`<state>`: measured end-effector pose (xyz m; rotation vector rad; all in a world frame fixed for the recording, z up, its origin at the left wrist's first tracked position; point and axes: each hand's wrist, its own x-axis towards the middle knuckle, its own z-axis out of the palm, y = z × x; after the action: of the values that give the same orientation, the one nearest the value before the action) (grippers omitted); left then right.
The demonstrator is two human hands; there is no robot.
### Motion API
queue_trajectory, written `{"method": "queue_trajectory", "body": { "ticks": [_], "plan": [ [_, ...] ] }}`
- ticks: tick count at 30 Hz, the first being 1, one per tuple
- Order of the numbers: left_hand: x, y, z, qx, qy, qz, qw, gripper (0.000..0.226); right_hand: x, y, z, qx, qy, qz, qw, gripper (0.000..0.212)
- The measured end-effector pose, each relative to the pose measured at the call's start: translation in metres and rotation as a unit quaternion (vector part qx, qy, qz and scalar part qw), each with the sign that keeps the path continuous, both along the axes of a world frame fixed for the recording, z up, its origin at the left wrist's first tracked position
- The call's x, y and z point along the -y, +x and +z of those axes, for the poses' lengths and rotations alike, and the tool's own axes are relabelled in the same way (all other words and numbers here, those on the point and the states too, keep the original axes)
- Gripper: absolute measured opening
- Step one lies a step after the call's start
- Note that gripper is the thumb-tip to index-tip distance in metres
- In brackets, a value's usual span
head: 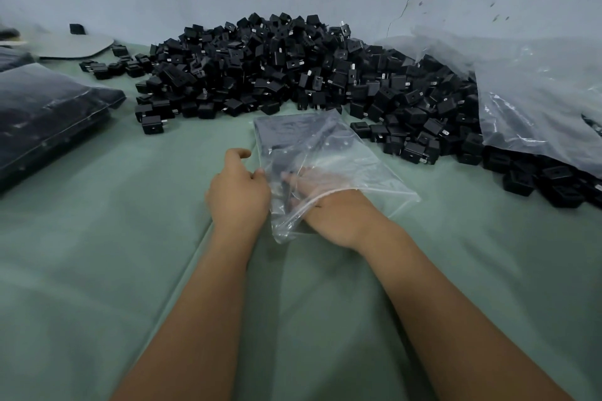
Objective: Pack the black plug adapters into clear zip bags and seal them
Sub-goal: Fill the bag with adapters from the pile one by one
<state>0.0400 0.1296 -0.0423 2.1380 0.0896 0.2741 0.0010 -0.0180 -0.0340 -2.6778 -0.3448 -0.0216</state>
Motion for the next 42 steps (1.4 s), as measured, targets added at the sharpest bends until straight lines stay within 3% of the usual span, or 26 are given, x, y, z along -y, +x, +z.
{"method": "queue_trajectory", "body": {
  "ticks": [2, 9, 12, 15, 17, 19, 21, 23, 25, 28, 32, 34, 36, 40, 42],
  "plan": [
    [0.0, 0.0, 0.0, -0.002, -0.003, 0.0, 1.0, 0.034, 0.0, 0.004, 0.002, -0.013, -0.012, 0.014, 1.0, 0.038],
    [0.0, 0.003, -0.001, 0.008, -0.007, 0.001, 1.0, 0.021, -0.002, 0.024, 0.0, 0.018, -0.012, 0.033, 0.999, 0.01],
    [-0.002, 0.003, 0.0, 0.004, 0.005, 0.007, 1.0, 0.019, -0.008, 0.023, -0.001, 0.036, -0.022, 0.026, 0.999, 0.015],
    [-0.001, 0.003, 0.003, 0.077, 0.033, 0.007, 0.996, 0.021, -0.014, 0.023, -0.007, 0.091, -0.11, 0.026, 0.989, 0.028],
    [0.004, 0.0, 0.005, 0.125, -0.06, -0.066, 0.988, 0.022, -0.016, 0.021, -0.009, 0.128, -0.109, 0.029, 0.985, 0.032],
    [0.009, -0.005, 0.006, 0.1, -0.124, -0.149, 0.976, 0.023, -0.018, 0.019, -0.009, 0.16, -0.092, 0.039, 0.982, 0.026],
    [0.01, -0.004, 0.001, 0.08, -0.044, -0.18, 0.979, 0.02, -0.019, 0.013, -0.007, 0.169, -0.092, 0.057, 0.98, 0.012],
    [0.009, 0.0, -0.004, 0.086, 0.041, -0.176, 0.98, 0.025, -0.013, 0.002, -0.007, 0.145, -0.067, 0.059, 0.985, 0.014],
    [0.008, 0.0, -0.004, 0.079, 0.069, -0.177, 0.979, 0.029, -0.005, -0.012, -0.008, 0.148, -0.041, 0.031, 0.988, 0.009],
    [0.008, -0.001, -0.004, 0.079, 0.126, -0.175, 0.973, 0.032, 0.004, -0.029, -0.002, 0.27, -0.032, 0.014, 0.962, 0.022],
    [0.007, -0.001, -0.004, 0.076, 0.15, -0.14, 0.976, 0.034, 0.013, -0.032, 0.008, 0.49, 0.038, 0.018, 0.871, 0.028],
    [0.005, 0.0, -0.005, 0.076, 0.153, -0.131, 0.977, 0.034, 0.023, -0.029, 0.011, 0.542, 0.079, -0.057, 0.835, 0.032],
    [0.003, 0.0, -0.006, 0.09, 0.137, -0.126, 0.978, 0.03, 0.043, -0.026, 0.012, 0.53, 0.138, -0.196, 0.813, 0.031],
    [0.005, -0.004, -0.002, 0.174, 0.079, -0.144, 0.971, 0.017, 0.107, -0.022, 0.005, 0.418, 0.134, -0.465, 0.769, 0.027],
    [0.007, -0.007, -0.001, 0.19, 0.065, -0.188, 0.961, 0.014, 0.135, -0.026, 0.0, 0.335, 0.123, -0.591, 0.724, 0.031]
  ]
}}
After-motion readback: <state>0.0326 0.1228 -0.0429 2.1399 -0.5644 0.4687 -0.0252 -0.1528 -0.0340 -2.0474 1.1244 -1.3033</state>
